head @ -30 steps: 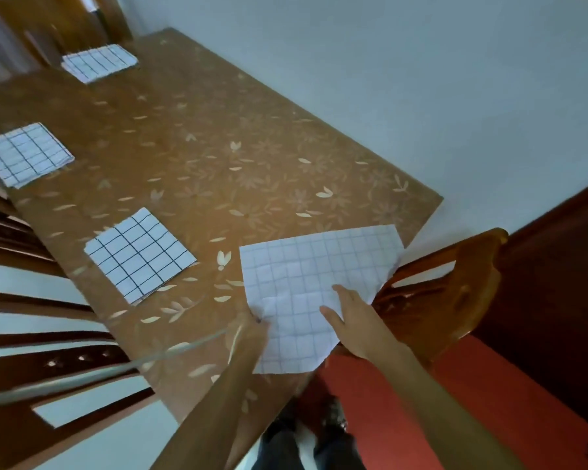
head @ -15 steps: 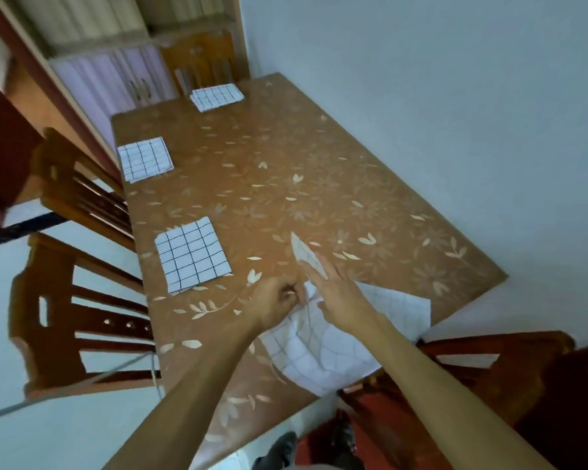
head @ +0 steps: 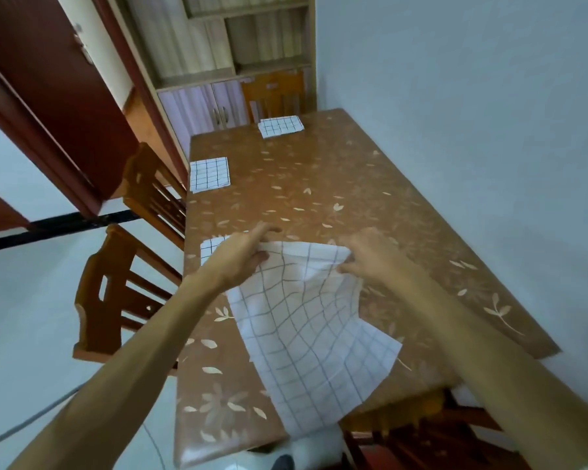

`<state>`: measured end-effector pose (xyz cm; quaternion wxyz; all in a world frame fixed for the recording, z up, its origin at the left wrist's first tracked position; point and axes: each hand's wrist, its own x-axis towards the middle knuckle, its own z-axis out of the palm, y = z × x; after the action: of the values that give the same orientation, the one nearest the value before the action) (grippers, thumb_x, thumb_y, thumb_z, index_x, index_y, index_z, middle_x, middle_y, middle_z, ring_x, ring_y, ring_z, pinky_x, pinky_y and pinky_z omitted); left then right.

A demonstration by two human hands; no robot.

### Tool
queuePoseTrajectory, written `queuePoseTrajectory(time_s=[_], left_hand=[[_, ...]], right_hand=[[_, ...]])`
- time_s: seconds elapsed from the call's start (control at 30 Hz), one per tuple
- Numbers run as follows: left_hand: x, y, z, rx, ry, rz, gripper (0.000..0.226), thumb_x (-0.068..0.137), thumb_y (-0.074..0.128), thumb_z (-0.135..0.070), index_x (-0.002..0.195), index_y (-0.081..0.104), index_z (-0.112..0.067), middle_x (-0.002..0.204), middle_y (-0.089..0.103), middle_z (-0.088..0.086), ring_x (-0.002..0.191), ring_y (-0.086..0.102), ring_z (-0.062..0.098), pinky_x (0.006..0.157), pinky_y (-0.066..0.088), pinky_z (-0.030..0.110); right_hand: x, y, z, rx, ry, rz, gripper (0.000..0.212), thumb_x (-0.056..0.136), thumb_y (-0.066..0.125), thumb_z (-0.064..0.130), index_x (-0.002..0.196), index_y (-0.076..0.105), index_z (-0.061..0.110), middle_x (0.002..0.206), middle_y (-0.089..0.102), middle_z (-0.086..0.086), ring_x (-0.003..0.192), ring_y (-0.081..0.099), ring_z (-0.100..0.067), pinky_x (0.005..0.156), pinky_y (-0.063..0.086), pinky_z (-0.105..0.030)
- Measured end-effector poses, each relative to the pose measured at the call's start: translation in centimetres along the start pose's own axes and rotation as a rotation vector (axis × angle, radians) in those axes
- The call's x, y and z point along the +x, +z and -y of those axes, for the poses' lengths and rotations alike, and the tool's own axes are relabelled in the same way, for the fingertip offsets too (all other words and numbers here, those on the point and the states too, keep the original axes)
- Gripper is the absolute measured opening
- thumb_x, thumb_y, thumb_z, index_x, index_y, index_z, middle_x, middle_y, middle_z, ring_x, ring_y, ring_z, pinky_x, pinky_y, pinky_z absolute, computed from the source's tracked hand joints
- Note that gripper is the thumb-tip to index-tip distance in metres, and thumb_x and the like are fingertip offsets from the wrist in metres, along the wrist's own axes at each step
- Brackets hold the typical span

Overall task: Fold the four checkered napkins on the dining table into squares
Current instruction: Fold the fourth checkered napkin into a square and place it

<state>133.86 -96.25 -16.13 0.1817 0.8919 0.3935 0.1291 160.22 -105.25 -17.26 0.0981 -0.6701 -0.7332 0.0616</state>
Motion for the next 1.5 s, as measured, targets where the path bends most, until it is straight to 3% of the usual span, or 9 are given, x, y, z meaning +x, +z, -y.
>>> queuePoseTrajectory(time_s=[0.07,0.1,0.23,0.43,0.73,1.0,1.2,1.3,1.5], left_hand=[[-0.2,-0.6,0.8,0.074,0.018,-0.027,0.03,0.089,0.067,-0.01,0.116,0.062,-0.021,0.109,0.068,0.004,0.098,0.063,0.024,0.082,0.054,0.042],[-0.3,-0.8,1.2,0.11,0.034,-0.046,0.019,0.088,0.068,-0.011,0.106,0.066,-0.017,0.102,0.07,0.004,0.094,0.065,0.026,0.078,0.055,0.043],[-0.3,-0.8,0.9,0.193,0.039,-0.157,0.006,0.087,0.071,-0.014,0.093,0.07,-0.017,0.092,0.072,-0.001,0.088,0.065,0.021,0.067,0.056,0.04],[0.6,-1.2,0.9,0.175,0.019,-0.254,0.012,0.084,0.074,-0.01,0.094,0.073,-0.016,0.09,0.072,-0.002,0.081,0.063,0.015,0.064,0.051,0.026],[5.2,-4.5,2.0,0.07,0.038,-0.386,0.011,0.089,0.07,-0.018,0.099,0.071,-0.015,0.099,0.069,-0.001,0.09,0.063,0.018,0.076,0.056,0.04],[5.5,0.3,3.5,0.026,0.054,-0.3,0.012,0.084,0.075,-0.015,0.092,0.071,-0.023,0.091,0.064,-0.006,0.08,0.064,0.017,0.064,0.057,0.04],[6.2,1.5,3.8,-0.088,0.004,-0.285,0.01,0.085,0.073,-0.007,0.09,0.069,-0.015,0.088,0.066,-0.001,0.079,0.063,0.019,0.07,0.056,0.038],[7.2,0.9,4.3,-0.198,-0.093,-0.271,0.012,0.088,0.067,-0.003,0.093,0.063,-0.013,0.094,0.069,-0.001,0.09,0.065,0.02,0.08,0.057,0.041],[8.9,-0.5,4.0,-0.301,-0.116,-0.322,0.022,0.089,0.064,0.001,0.095,0.057,-0.02,0.091,0.066,-0.006,0.085,0.063,0.012,0.07,0.055,0.033]], right_hand=[[-0.2,-0.7,-1.0,0.079,0.059,0.054,0.018,0.08,0.074,0.022,0.079,0.057,0.025,0.077,0.063,0.009,0.084,0.066,-0.017,0.065,0.051,-0.035],[-0.3,-1.0,-1.4,0.101,0.065,0.053,0.022,0.081,0.072,0.017,0.076,0.052,0.026,0.077,0.062,0.009,0.082,0.065,-0.018,0.062,0.051,-0.036],[-0.6,-1.5,-2.8,0.108,0.076,-0.004,0.012,0.081,0.066,0.011,0.083,0.061,0.022,0.091,0.067,-0.003,0.081,0.063,-0.025,0.067,0.054,-0.039],[-0.6,-2.5,-5.4,0.069,0.133,-0.073,0.008,0.083,0.066,0.011,0.078,0.06,0.012,0.079,0.064,-0.005,0.072,0.058,-0.023,0.057,0.042,-0.031],[1.4,-6.6,-8.5,0.33,0.247,-0.334,0.011,0.082,0.069,0.01,0.083,0.072,0.021,0.085,0.069,0.006,0.079,0.064,-0.014,0.072,0.055,-0.036],[0.5,-3.4,-8.8,0.308,0.294,-0.248,0.019,0.081,0.064,0.0,0.087,0.075,0.015,0.09,0.07,0.004,0.085,0.065,-0.014,0.079,0.056,-0.037],[0.0,-1.5,-9.7,0.395,0.381,-0.287,0.014,0.085,0.067,0.003,0.093,0.075,0.01,0.09,0.071,-0.002,0.081,0.06,-0.012,0.065,0.04,-0.003],[0.8,-1.6,-10.6,0.478,0.456,-0.341,0.012,0.086,0.068,0.006,0.093,0.075,0.013,0.091,0.07,0.002,0.084,0.062,-0.012,0.074,0.045,-0.012],[2.8,-3.4,-10.6,0.572,0.448,-0.603,0.017,0.087,0.067,0.009,0.092,0.069,0.025,0.092,0.066,0.011,0.084,0.063,-0.008,0.081,0.048,-0.016]])
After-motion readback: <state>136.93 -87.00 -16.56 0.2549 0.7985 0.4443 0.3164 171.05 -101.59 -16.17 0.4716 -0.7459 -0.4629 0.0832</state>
